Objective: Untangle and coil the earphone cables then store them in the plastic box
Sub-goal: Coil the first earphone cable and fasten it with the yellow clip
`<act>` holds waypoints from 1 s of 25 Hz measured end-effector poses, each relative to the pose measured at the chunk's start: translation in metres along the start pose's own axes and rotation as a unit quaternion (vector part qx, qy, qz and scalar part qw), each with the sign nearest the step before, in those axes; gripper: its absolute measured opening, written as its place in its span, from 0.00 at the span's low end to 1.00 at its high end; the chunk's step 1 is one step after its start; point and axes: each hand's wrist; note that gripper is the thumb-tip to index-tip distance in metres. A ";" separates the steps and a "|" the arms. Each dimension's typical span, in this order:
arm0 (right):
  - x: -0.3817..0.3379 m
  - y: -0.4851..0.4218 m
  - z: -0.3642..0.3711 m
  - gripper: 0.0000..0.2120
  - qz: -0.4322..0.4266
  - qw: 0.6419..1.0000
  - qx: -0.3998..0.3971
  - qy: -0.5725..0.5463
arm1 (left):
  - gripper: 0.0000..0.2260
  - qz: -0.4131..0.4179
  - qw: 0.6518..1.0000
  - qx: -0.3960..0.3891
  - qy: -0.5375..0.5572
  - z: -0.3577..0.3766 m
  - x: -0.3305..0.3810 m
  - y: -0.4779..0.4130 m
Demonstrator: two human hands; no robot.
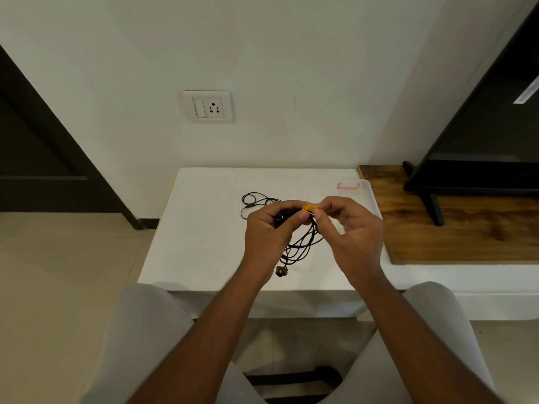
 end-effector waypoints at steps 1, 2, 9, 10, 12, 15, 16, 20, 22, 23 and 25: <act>-0.001 -0.002 0.001 0.05 0.025 0.999 0.010 -0.047 | 0.06 0.003 1.000 -0.005 -0.004 0.000 0.000 0.000; -0.002 -0.005 0.001 0.05 0.054 0.994 0.020 -0.098 | 0.06 0.005 1.000 -0.006 -0.008 0.001 0.000 0.000; 0.001 -0.009 -0.005 0.04 0.162 0.959 0.033 -0.229 | 0.10 0.009 0.999 -0.031 -0.021 0.002 0.001 0.000; 0.001 -0.009 -0.006 0.03 0.161 0.960 0.030 -0.227 | 0.10 0.007 0.999 -0.030 -0.021 0.002 0.001 0.000; 0.001 -0.008 -0.007 0.03 0.153 0.964 0.016 -0.216 | 0.09 0.002 0.999 -0.025 -0.020 0.002 0.000 0.000; -0.001 -0.008 -0.007 0.02 0.143 0.970 -0.009 -0.196 | 0.08 -0.002 1.000 -0.015 -0.020 0.000 -0.001 -0.002; -0.002 -0.008 -0.007 0.03 0.139 0.972 -0.013 -0.188 | 0.07 -0.004 1.000 -0.010 -0.026 -0.001 -0.002 -0.002; 0.000 -0.009 -0.011 0.06 0.105 0.991 -0.048 -0.069 | 0.03 -0.022 0.997 0.008 -0.070 -0.001 0.000 -0.003; 0.002 -0.009 -0.011 0.06 0.075 0.994 -0.077 0.008 | 0.02 -0.026 0.995 0.020 -0.098 -0.001 -0.001 -0.004; 0.004 -0.008 -0.011 0.06 0.062 0.994 -0.085 0.041 | 0.01 -0.025 0.993 0.026 -0.115 -0.002 -0.003 -0.005; 0.008 -0.007 -0.010 0.06 0.043 0.991 -0.102 0.080 | 0.03 -0.028 0.988 0.043 -0.146 -0.005 -0.007 -0.006</act>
Point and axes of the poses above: each hand's wrist, its own y-axis away from the middle knuckle, its own z-axis out of the palm, x = y × z, and after that the axes turned 14 degrees about -x, right-handed
